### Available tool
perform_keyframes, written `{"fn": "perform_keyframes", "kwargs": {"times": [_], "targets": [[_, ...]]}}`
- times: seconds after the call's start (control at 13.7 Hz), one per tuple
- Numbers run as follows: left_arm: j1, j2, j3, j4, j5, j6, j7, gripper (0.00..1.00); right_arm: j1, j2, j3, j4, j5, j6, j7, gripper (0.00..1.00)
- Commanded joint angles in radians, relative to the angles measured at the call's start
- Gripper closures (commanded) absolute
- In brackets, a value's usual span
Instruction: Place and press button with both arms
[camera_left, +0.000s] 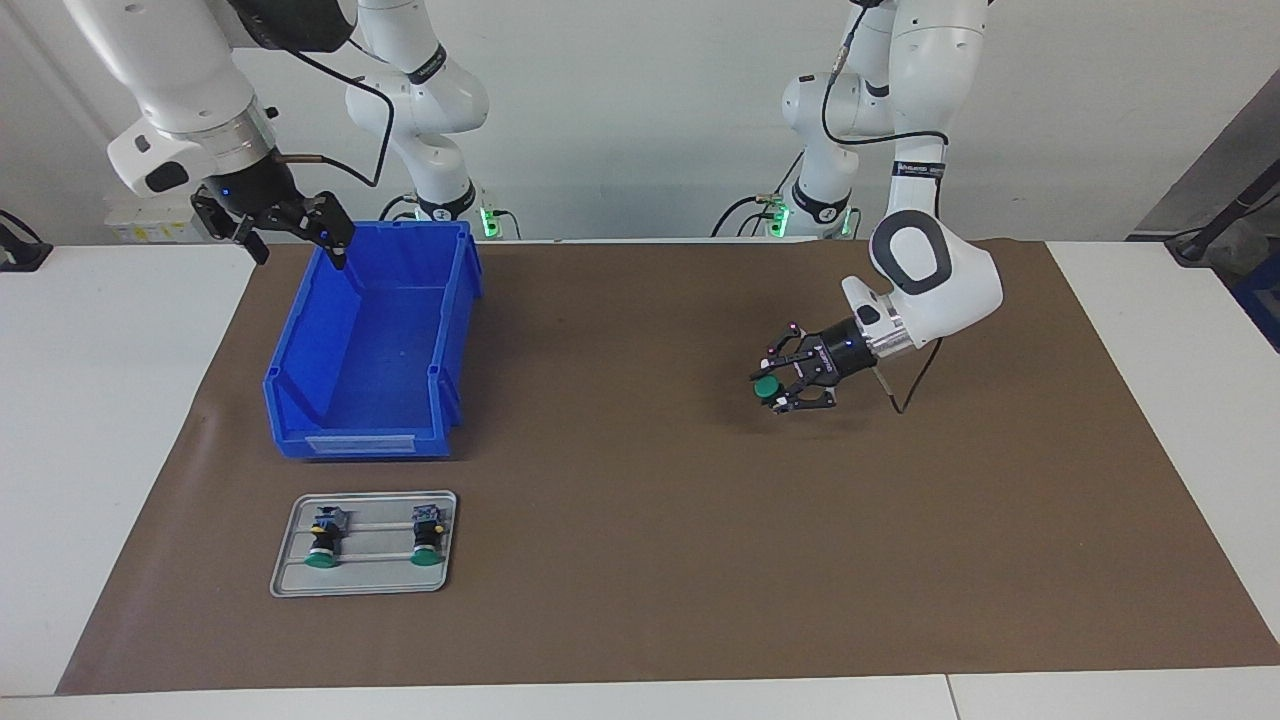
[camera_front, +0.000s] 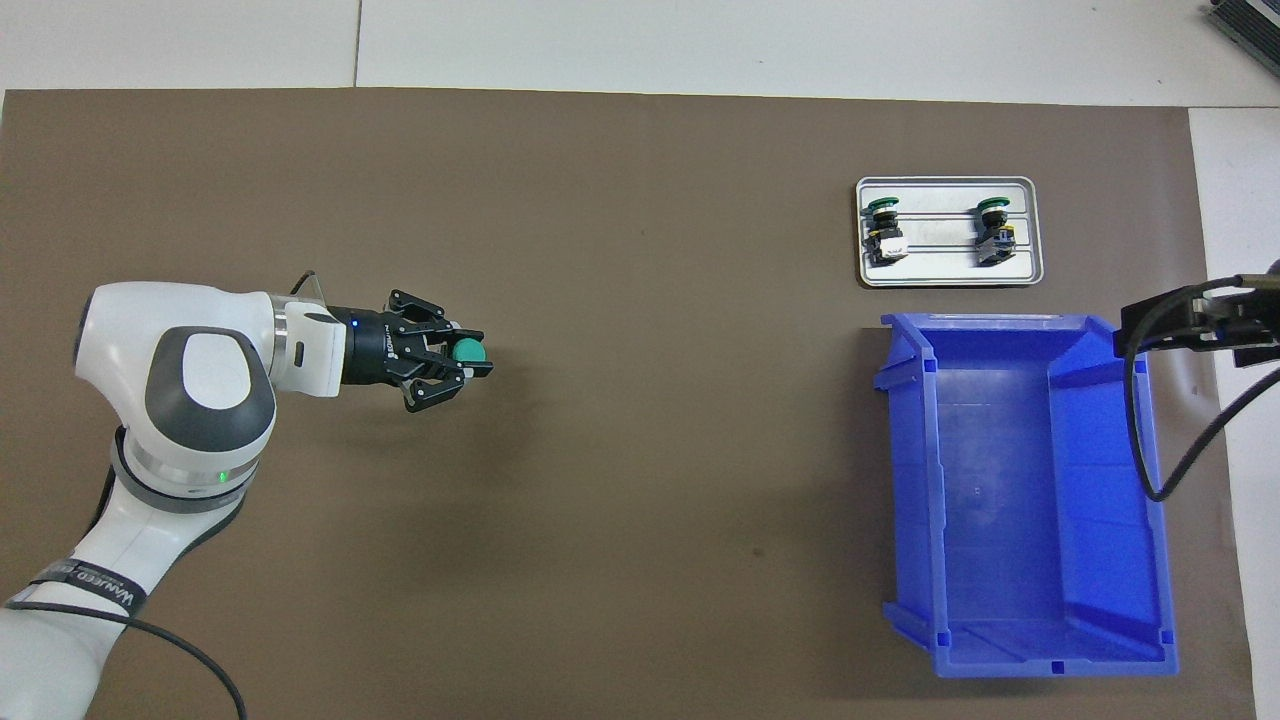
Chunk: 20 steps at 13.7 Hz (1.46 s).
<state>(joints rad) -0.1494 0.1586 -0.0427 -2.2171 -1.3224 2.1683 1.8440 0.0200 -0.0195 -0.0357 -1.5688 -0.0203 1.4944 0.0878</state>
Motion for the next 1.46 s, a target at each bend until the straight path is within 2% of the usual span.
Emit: {"fn": "perform_keyframes", "kwargs": {"times": [0.0,0.37,0.59,0.8,1.02,1.17,1.39], "targets": [[0.008,-0.033,-0.008,-0.046,-0.054,-0.008,0.044,1.00,-0.006,-0.019,0.004,-0.019,0.003,-0.003,-0.026,0.00],[-0.054,-0.019,-0.008,-0.049,-0.152,0.001,0.060,1.00,-0.006,-0.019,0.004,-0.019,0.003,-0.003,-0.026,0.00],[-0.099,0.012,-0.008,-0.049,-0.165,0.005,0.106,1.00,-0.006,-0.019,0.004,-0.019,0.003,-0.003,-0.026,0.00],[-0.139,0.027,-0.008,-0.059,-0.337,0.001,0.203,1.00,-0.006,-0.019,0.004,-0.019,0.003,-0.003,-0.026,0.00],[-0.147,0.045,-0.009,-0.062,-0.395,-0.010,0.260,1.00,-0.006,-0.019,0.004,-0.019,0.003,-0.003,-0.026,0.00],[-0.148,0.048,-0.009,-0.088,-0.506,-0.030,0.337,1.00,-0.006,-0.020,0.002,-0.019,0.003,-0.003,-0.026,0.00],[-0.148,0.048,-0.009,-0.099,-0.531,-0.048,0.359,1.00,-0.006,-0.019,0.004,-0.019,0.003,-0.003,-0.026,0.00]]}}
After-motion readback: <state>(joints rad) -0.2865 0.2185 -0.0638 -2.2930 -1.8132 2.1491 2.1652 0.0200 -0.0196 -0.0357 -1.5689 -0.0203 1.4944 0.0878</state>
